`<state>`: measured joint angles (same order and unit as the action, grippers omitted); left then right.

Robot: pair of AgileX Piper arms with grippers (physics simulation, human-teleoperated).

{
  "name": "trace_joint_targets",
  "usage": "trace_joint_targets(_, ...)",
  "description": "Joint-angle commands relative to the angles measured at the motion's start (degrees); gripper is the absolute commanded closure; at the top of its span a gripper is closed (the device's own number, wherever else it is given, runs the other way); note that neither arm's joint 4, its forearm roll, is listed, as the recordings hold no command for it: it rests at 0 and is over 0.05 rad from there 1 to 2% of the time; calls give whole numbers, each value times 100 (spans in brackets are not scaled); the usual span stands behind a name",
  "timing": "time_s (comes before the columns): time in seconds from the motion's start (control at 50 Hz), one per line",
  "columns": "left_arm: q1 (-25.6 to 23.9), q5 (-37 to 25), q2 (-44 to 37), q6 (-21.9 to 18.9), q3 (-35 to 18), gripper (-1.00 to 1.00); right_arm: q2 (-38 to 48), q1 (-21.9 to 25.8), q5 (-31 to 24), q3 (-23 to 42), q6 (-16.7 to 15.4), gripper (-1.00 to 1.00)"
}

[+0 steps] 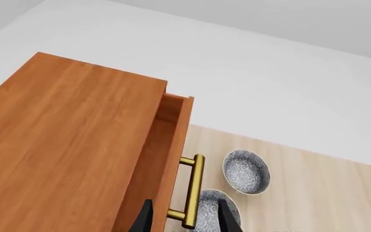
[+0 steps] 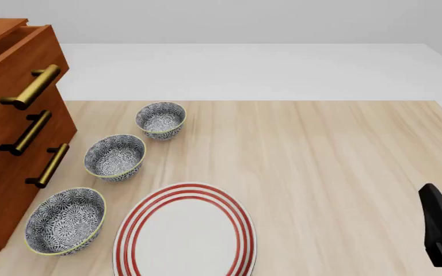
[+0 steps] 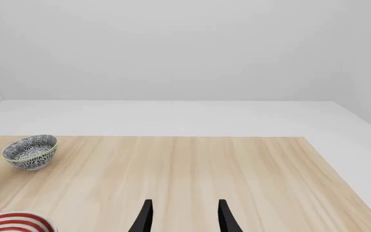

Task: Open the top drawer of the cabinet.

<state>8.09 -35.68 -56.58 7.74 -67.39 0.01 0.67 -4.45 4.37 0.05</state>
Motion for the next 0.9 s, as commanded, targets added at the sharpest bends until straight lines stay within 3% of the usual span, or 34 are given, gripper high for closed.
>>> trace_joint_targets(0.02, -73, 18, -44, 72, 86, -100, 0, 1, -5, 5, -2, -100)
trace_joint_targets(0.9, -5, 344, -394, 200, 309, -100, 0, 1, -3, 5, -1, -100)
